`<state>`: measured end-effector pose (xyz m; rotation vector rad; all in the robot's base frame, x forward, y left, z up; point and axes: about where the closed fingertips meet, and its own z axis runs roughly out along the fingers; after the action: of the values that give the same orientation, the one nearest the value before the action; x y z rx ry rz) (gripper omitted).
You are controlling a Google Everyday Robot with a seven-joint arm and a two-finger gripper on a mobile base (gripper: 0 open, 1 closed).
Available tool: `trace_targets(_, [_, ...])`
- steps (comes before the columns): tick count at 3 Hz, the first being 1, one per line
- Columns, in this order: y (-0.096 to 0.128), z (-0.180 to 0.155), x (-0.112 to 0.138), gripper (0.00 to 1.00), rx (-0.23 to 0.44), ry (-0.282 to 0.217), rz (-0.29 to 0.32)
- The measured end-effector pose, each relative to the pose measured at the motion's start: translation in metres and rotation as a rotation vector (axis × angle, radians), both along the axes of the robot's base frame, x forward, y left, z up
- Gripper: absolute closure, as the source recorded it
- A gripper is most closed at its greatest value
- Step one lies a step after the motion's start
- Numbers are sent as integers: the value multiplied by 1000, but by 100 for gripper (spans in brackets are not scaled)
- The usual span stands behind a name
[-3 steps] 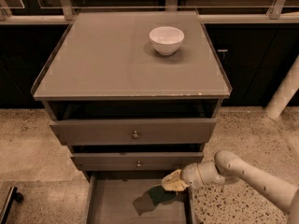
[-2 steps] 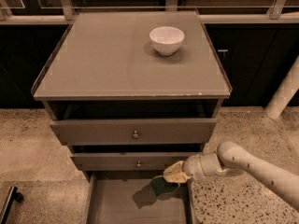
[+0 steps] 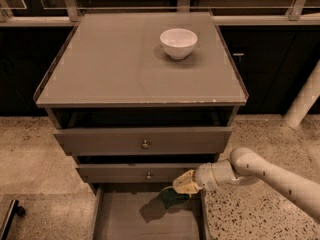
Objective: Pick sponge from bottom drawer and place on counter
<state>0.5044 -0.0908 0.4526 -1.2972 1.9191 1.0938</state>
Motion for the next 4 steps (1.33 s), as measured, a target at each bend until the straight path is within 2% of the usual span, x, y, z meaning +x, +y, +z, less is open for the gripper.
trace_targets(1, [6, 47, -7, 100, -45, -90, 3])
trace_targets(2, [12, 105, -28, 100, -122, -196, -24])
trace_targets(3, [10, 161, -50, 100, -200, -289, -69])
trace_targets(4, [3, 225, -61, 100, -297, -407, -94])
